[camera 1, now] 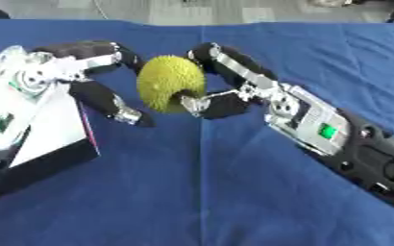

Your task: Pick up the objects with one hand, pass them to the other hand, and then place them into the box on the other side of the table.

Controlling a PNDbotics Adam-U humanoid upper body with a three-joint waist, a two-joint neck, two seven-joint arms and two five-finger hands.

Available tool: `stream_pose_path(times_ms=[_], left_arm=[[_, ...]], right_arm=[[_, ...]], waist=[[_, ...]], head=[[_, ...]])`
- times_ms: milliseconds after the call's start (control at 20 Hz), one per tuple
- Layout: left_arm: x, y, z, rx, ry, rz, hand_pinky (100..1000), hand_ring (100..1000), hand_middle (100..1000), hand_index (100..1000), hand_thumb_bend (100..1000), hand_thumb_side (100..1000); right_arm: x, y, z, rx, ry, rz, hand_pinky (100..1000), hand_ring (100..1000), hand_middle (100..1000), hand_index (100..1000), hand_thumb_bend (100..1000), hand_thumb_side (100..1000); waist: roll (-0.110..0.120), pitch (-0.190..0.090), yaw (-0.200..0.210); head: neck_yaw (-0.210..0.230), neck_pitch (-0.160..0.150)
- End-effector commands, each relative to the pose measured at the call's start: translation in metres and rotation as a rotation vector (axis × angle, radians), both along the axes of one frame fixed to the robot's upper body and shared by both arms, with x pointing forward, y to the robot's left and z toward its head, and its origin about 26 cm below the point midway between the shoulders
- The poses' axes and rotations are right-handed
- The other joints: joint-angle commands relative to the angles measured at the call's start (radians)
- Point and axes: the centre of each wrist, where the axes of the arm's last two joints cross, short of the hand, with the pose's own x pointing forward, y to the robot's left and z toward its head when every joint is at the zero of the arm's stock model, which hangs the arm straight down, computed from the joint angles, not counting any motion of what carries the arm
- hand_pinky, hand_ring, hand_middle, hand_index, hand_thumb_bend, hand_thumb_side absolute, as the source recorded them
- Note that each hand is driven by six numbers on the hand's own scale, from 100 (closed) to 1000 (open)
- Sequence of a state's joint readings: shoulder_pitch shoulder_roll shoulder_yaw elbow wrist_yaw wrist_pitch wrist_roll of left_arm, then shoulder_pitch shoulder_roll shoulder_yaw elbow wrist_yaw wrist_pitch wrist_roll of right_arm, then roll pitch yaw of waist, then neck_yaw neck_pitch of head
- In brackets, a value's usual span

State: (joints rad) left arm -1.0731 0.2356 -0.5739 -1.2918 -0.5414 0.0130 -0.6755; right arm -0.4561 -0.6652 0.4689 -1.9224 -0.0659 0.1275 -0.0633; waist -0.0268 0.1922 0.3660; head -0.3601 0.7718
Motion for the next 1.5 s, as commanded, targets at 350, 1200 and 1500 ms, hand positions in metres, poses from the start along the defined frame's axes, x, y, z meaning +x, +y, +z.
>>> stream_pose_path(times_ms=[350, 1200, 1500], left_arm=[[-0.009, -0.007, 0.016, -0.093, -0.025, -0.007, 921, 901, 745, 854, 651, 661], [-0.010, -0.015, 0.010, -0.164, 0.025, 0.020, 901, 871, 663, 779, 481, 631], [-0.006, -0.014, 0.006, -0.226, 0.083, 0.068, 853, 783, 514, 571, 100, 239]], right_arm=[[0.001, -0.002, 0.003, -0.015, -0.027, 0.002, 668, 674, 448, 569, 100, 100], [0.002, -0.001, 0.002, -0.016, -0.029, 0.007, 666, 674, 447, 569, 100, 100], [0.002, -0.001, 0.000, -0.016, -0.024, 0.006, 665, 674, 447, 569, 100, 100]], waist=[[0.007, -0.005, -0.002], [0.006, 0.000, -0.005], [0.006, 0.001, -0.006]], head=[[-0.007, -0.002], [-0.010, -0.002], [-0.009, -0.002]])
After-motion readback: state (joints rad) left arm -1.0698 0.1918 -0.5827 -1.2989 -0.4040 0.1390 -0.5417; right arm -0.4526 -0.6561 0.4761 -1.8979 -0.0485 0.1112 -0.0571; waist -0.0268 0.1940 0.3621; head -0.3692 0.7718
